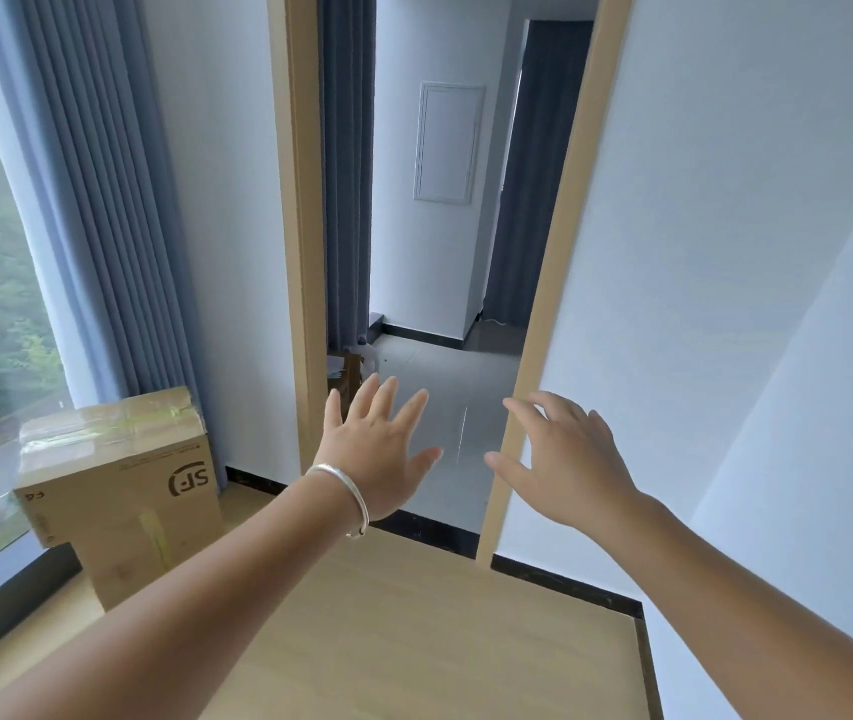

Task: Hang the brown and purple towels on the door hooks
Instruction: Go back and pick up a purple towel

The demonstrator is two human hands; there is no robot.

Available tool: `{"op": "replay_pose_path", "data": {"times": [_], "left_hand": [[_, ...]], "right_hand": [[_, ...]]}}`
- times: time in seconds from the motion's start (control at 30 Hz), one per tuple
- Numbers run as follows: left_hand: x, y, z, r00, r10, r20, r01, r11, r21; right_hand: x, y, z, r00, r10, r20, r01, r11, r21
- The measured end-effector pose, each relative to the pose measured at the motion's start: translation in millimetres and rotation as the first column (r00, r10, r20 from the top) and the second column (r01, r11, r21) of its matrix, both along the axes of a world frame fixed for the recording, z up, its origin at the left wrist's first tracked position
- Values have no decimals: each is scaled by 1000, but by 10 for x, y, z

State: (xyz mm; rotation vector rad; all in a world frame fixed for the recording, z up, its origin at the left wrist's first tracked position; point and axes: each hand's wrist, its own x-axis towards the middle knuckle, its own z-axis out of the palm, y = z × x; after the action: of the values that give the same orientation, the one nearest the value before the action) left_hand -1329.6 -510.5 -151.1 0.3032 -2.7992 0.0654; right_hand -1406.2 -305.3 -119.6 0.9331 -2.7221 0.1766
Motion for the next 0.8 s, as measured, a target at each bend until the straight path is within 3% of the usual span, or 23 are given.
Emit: {"op": "replay_pose_path", "data": {"times": [0.27, 0.5, 0.67, 0.8], "left_hand": [[-1054, -1308, -87, 996, 80, -30, -77, 994, 79], [-1080, -2391, -403, 958, 284, 31, -285, 949, 135], [-762, -3185, -742, 861, 497, 111, -509, 841, 185], [-474, -3740, -981, 718, 666, 202, -696, 695, 182]], "right_hand": [[-1201, -1344, -72, 998, 64, 16, -65, 997, 45], [-1717, -2674, -291, 967, 250, 56, -254, 964, 83], [-1818, -3737, -565, 885, 446, 131, -458, 885, 80], [-1872, -4658, -781, 777, 604, 177, -621, 781, 63]]}}
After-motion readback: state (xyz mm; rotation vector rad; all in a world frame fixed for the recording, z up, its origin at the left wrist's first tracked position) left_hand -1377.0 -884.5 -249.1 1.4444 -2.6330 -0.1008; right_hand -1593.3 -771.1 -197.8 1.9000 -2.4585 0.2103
